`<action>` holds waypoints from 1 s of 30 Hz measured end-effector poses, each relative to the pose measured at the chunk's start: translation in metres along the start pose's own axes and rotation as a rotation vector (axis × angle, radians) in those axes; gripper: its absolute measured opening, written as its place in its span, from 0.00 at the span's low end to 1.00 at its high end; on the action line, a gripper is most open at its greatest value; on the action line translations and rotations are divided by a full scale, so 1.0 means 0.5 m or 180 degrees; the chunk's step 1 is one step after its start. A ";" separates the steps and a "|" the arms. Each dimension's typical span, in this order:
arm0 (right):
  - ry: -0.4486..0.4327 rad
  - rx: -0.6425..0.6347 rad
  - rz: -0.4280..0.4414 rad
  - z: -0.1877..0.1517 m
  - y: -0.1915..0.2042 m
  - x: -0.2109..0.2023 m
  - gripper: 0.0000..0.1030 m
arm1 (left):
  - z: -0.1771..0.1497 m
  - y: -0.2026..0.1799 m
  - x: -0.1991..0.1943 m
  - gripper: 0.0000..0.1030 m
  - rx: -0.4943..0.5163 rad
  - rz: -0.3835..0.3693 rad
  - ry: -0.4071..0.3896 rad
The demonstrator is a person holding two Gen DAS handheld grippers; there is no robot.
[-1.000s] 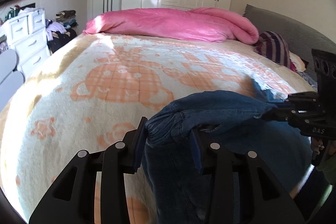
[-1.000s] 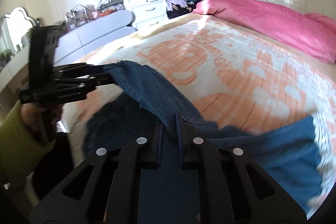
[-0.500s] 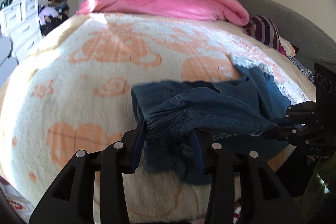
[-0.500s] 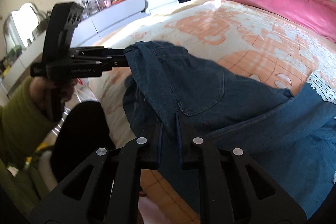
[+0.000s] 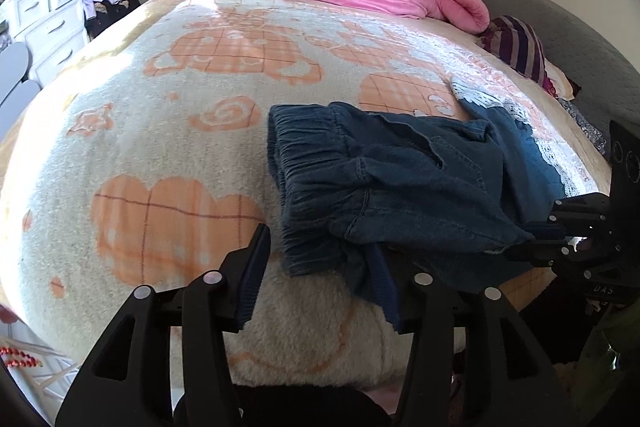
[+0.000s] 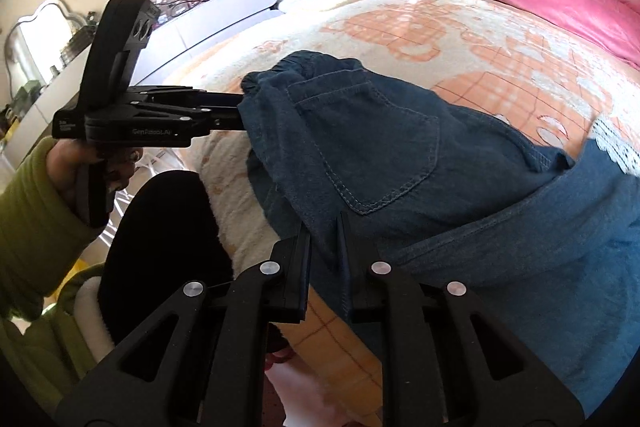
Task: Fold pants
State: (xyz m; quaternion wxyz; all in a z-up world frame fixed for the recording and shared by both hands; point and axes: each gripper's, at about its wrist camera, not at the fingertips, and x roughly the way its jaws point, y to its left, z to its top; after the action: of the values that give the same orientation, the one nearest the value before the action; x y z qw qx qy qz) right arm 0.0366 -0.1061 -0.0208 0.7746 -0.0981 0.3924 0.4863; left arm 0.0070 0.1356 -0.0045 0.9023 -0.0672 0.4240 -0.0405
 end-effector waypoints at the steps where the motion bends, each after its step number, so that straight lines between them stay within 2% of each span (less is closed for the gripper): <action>1: 0.0039 -0.0030 -0.0023 -0.001 0.002 0.006 0.08 | 0.000 0.003 -0.001 0.51 -0.0013 0.0010 0.0021; 5: 0.0191 0.0014 -0.0048 -0.012 -0.001 0.034 0.10 | -0.006 0.014 -0.017 0.52 -0.0063 0.0059 0.0041; 7: 0.0215 0.0048 -0.0024 -0.016 0.000 0.040 0.11 | -0.004 0.020 -0.043 0.51 -0.0108 0.0108 -0.0036; 12: 0.0214 0.0086 0.0019 -0.018 -0.001 0.035 0.12 | 0.021 0.014 -0.094 0.51 -0.0129 0.0008 -0.0277; 16: 0.0221 0.0087 0.0030 -0.018 0.001 0.032 0.15 | 0.049 -0.031 -0.072 0.51 -0.0100 -0.0286 -0.0339; 20: 0.0220 0.0091 0.0070 -0.021 0.007 0.022 0.18 | 0.056 -0.072 -0.021 0.51 -0.0015 -0.0352 -0.0204; 24: 0.0179 0.0090 0.0113 -0.026 0.017 -0.003 0.18 | 0.030 -0.074 0.035 0.51 0.0064 -0.0095 0.0072; 30: -0.0056 0.0110 0.0010 0.003 0.016 -0.036 0.28 | 0.004 -0.061 0.037 0.51 0.0115 0.0082 0.0105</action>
State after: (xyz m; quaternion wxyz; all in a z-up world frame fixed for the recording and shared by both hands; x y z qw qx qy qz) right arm 0.0265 -0.1136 -0.0053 0.7788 -0.0799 0.3940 0.4815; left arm 0.0196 0.1033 -0.0126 0.8967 -0.0448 0.4388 -0.0376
